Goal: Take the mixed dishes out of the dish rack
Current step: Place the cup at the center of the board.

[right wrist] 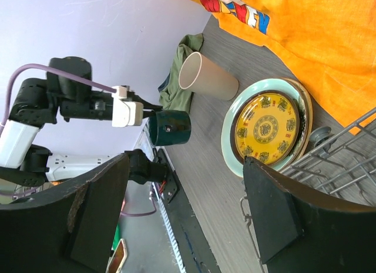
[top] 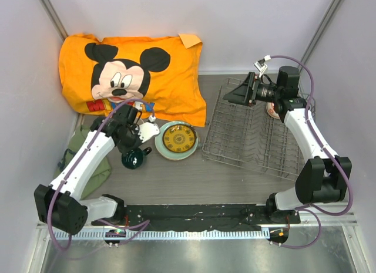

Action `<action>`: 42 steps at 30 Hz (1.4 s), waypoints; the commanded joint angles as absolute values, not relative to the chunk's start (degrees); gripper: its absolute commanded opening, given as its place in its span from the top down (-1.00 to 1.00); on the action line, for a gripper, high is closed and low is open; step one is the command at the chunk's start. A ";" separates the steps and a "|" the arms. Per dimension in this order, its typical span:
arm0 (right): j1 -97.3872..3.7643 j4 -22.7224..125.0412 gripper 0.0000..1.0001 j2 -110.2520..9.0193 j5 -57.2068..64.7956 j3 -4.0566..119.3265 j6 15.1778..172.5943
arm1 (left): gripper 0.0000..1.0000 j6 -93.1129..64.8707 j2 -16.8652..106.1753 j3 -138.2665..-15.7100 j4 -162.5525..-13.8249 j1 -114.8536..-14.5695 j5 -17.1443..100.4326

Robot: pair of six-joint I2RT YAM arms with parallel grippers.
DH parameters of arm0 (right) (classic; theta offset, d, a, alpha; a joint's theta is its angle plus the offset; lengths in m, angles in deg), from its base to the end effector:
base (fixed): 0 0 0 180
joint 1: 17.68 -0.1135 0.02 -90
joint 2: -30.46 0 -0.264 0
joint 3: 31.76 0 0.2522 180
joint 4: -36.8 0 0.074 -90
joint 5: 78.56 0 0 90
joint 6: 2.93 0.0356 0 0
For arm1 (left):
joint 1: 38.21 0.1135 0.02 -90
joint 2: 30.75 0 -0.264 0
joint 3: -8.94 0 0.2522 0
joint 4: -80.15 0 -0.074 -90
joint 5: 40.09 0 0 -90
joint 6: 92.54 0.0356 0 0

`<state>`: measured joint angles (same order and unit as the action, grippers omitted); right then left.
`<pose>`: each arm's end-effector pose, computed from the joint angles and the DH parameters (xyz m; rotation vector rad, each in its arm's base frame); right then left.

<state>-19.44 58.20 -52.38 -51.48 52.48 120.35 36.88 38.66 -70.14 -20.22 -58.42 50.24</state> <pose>0.3229 0.0416 0.3508 -0.2562 1.9640 1.4460 0.2003 -0.0735 0.3000 1.3891 2.4269 0.0904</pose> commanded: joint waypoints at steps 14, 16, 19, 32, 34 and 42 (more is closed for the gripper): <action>-19.18 55.75 -0.68 -49.87 -51.67 52.31 119.42 | 1.00 40.26 46.15 -65.73 -30.27 -53.07 44.98; -19.27 55.84 -0.68 -49.69 -51.58 52.14 119.33 | 1.00 40.26 47.73 -65.99 -30.89 -52.80 44.81; -19.09 55.75 -0.68 -49.69 -51.58 52.05 119.33 | 1.00 40.35 49.31 -66.25 -31.42 -52.54 44.72; -18.39 56.01 -0.68 -50.22 -51.32 52.40 119.06 | 1.00 41.93 51.51 -66.78 -32.03 -49.20 44.81; -18.39 56.10 -0.68 -50.22 -51.23 52.49 118.89 | 1.00 42.02 51.51 -66.69 -32.03 -49.11 44.81; -16.81 58.73 -0.70 -50.83 -50.44 53.72 116.87 | 0.85 41.76 51.95 -66.34 -32.30 -48.41 44.63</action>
